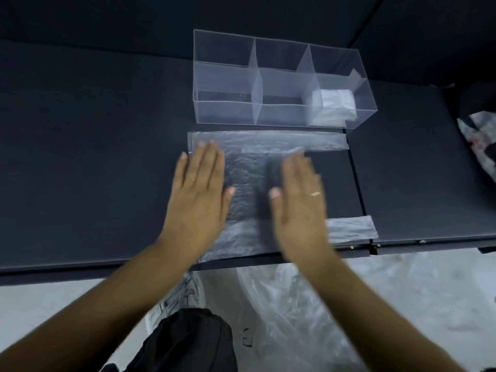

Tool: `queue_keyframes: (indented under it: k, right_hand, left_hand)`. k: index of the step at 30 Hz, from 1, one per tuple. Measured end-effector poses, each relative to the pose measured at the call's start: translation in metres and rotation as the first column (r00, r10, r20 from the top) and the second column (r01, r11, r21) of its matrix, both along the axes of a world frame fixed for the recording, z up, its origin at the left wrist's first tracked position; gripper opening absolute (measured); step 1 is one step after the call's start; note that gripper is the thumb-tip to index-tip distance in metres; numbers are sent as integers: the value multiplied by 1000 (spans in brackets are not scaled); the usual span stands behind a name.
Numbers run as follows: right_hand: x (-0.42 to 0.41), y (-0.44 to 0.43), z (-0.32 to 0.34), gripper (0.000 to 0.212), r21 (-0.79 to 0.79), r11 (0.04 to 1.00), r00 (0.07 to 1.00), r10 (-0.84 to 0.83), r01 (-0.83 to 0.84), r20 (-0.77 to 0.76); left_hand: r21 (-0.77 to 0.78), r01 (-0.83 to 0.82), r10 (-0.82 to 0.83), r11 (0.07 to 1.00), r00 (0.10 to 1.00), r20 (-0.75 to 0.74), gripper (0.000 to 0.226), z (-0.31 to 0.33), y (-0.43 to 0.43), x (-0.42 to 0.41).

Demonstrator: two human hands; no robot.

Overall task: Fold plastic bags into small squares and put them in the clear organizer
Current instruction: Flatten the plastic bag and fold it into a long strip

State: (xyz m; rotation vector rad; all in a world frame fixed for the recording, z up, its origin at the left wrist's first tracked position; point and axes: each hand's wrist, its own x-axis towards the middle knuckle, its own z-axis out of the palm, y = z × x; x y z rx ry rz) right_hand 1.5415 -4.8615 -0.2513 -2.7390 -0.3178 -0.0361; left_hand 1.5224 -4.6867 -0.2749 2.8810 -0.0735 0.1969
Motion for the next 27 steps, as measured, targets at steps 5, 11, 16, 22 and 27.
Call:
queue_keyframes:
  k: [5, 11, 16, 22, 27]
  right_hand:
    - [-44, 43, -19, 66, -81, 985, 969, 129, -149, -213]
    - [-13, -67, -28, 73, -321, 947, 988, -72, 25, -134]
    - [5, -148, -13, 71, -294, 899, 931, -359, 324, -70]
    - [-30, -118, 6, 49, 35, 982, 982, -184, 186, -48]
    - [-48, -85, -1, 38, 69, 988, 984, 146, -140, -104]
  left_hand:
    - [110, 90, -75, 990, 988, -136, 65, -11, -5, -47]
    - [139, 87, -58, 986, 978, -198, 79, -14, 11, -51]
    - [135, 125, -112, 983, 989, -97, 71, -6, 13, -52]
    - [108, 436, -440, 893, 898, 7, 66, -5, -4, -64]
    - [144, 445, -427, 884, 894, -136, 75, -7, -22, -58]
